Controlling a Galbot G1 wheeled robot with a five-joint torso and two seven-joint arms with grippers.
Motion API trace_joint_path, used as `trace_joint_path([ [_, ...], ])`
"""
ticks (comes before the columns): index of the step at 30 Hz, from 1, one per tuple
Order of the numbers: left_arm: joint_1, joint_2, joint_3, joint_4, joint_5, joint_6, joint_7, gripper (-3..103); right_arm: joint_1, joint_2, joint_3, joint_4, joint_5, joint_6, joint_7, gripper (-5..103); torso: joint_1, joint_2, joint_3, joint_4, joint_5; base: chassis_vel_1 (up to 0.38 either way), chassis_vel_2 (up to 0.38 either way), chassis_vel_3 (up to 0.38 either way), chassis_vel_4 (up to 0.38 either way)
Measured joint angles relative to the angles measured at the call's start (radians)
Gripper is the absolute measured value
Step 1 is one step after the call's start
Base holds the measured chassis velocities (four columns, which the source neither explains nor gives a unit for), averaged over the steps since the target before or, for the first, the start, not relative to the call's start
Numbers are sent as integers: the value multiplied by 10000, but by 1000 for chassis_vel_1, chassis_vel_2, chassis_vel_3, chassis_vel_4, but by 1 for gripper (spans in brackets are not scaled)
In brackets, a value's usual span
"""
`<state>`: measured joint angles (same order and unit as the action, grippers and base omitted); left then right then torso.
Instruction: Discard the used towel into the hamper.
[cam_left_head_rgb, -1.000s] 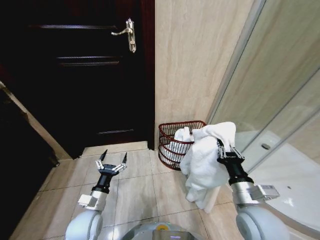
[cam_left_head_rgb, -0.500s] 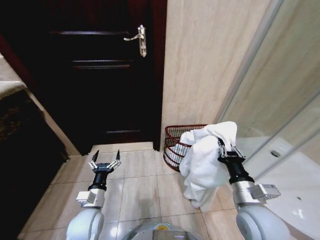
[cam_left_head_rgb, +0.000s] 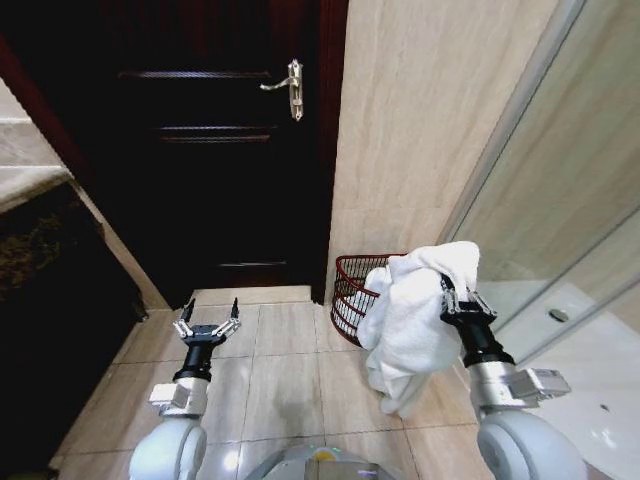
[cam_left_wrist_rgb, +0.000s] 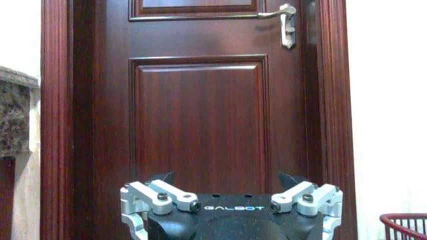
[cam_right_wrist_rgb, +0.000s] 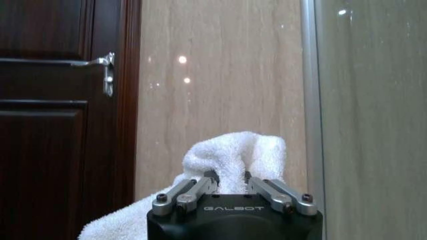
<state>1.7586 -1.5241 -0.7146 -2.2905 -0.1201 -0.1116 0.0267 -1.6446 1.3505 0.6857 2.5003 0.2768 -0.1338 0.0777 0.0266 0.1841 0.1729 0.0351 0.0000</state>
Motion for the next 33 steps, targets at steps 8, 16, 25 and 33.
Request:
trace_joint_path([
  [8, 141, -43, -7, -210, 21, 18, -18, 100, 613, -336, 91, 0, 503, -430, 164, 14, 77, 304, 227, 0, 0, 0, 0, 0, 0],
  [16, 207, -90, 25, -490, 27, 13, -15, 100, 919, -620, 221, -1, 887, -640, 307, 14, 169, 626, 455, 0, 0, 0, 0, 0, 0],
  [25, 200, -114, 34, -578, 39, 32, -14, 100, 933, -657, 185, -3, 952, -700, 361, 14, 270, 950, 677, 0, 0, 0, 0, 0, 0],
  [33, 237, -172, 17, -616, 73, 22, 4, 100, 929, -615, 162, -3, 933, -698, 348, 14, 387, 1335, 944, 0, 0, 0, 0, 0, 0],
])
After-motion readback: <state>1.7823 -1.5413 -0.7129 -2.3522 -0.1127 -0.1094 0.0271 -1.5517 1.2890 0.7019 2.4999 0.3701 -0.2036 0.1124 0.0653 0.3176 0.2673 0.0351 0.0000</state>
